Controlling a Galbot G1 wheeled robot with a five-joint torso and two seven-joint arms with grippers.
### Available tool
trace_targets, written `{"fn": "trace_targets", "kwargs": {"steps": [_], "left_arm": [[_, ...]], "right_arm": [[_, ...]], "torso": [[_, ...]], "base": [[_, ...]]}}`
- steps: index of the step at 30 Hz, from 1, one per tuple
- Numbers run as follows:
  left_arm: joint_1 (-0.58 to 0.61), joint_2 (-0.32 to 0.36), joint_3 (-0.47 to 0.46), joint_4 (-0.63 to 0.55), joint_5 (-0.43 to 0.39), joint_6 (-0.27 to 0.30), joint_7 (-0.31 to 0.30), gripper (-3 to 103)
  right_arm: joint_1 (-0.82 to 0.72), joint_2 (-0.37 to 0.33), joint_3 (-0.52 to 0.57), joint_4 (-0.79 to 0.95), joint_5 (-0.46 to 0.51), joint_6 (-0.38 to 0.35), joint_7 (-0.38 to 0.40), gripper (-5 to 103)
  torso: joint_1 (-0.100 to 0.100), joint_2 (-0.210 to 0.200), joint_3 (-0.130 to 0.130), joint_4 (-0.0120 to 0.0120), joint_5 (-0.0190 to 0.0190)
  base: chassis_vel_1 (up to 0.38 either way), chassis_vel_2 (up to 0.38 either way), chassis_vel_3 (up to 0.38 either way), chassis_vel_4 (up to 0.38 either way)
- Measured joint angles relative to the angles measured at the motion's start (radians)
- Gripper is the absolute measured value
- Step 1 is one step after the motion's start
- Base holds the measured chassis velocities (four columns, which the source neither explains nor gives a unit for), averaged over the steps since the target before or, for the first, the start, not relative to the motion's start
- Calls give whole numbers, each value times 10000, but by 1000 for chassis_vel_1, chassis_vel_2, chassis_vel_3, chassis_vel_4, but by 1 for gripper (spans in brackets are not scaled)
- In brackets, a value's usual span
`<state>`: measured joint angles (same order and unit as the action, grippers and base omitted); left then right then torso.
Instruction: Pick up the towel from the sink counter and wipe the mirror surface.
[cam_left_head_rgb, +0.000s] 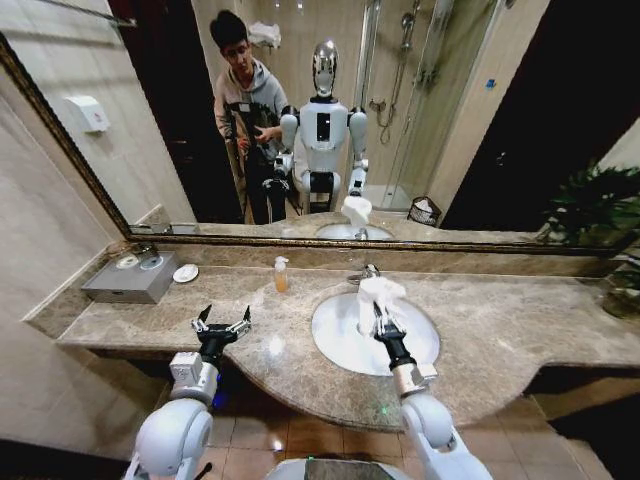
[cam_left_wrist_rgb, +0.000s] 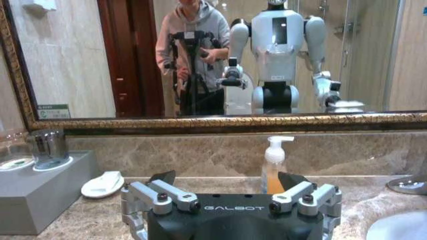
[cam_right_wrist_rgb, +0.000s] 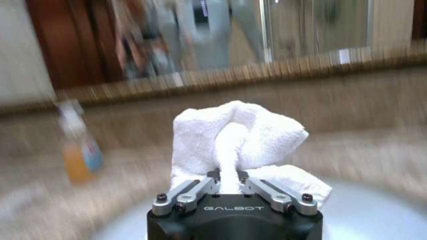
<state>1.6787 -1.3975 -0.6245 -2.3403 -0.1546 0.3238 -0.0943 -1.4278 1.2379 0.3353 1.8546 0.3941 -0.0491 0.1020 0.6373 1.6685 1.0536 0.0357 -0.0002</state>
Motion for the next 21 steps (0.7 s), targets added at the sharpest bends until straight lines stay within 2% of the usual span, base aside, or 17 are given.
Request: {"fn": "trace_targets", "kwargs": {"steps": [1,2,4,5,7,8,9,12,16,21], "left_arm": [[0,0,0,0,0,0,0,100],[1,0,0,0,0,0,0,100],[1,-1,1,0,0,0,0,100],[1,-1,1,0,0,0,0,100],[1,-1,-1,0,0,1,-1,100],[0,0,0,0,0,0,0,100],[0,0,0,0,0,0,0,100],[1,-1,0,0,0,0,0,100],[1,-1,0,0,0,0,0,100],[1,0,0,0,0,0,0,100]], "right_arm": [[0,0,0,0,0,0,0,8],[162,-139,-102,-121,222,-395,170,8],[1026,-648,-677,-645,1046,-1738,882,8],[1026,-648,-677,-645,1046,-1738,882,8],[1684,-1022,-1223,-1018,1585,-2306,1493,8],[2318,-1342,-1716,-1279,2204,-2794,2069,8],[2318,-1342,-1716,-1279,2204,-2794,2069,8],[3500,-1726,-2718,-1831,3212,-3348,3077,8],[4802,-1699,-3587,-2848,4111,-3890,3872,8],[5378,-1831,-3888,-3829,4006,-4001,3947,8]], "torso": [[0,0,0,0,0],[0,0,1,0,3],[0,0,1,1,3],[0,0,1,1,3],[2,-1,2,5,6],[4,-1,3,4,2],[4,-1,3,4,2],[3,-1,2,2,1],[3,-1,3,4,2],[3,-2,2,4,1]], "base": [[0,0,0,0],[0,0,0,0],[0,0,0,0],[0,0,0,0],[0,0,0,0],[0,0,0,0],[0,0,0,0],[0,0,0,0],[0,0,0,0],[0,0,0,0]]}}
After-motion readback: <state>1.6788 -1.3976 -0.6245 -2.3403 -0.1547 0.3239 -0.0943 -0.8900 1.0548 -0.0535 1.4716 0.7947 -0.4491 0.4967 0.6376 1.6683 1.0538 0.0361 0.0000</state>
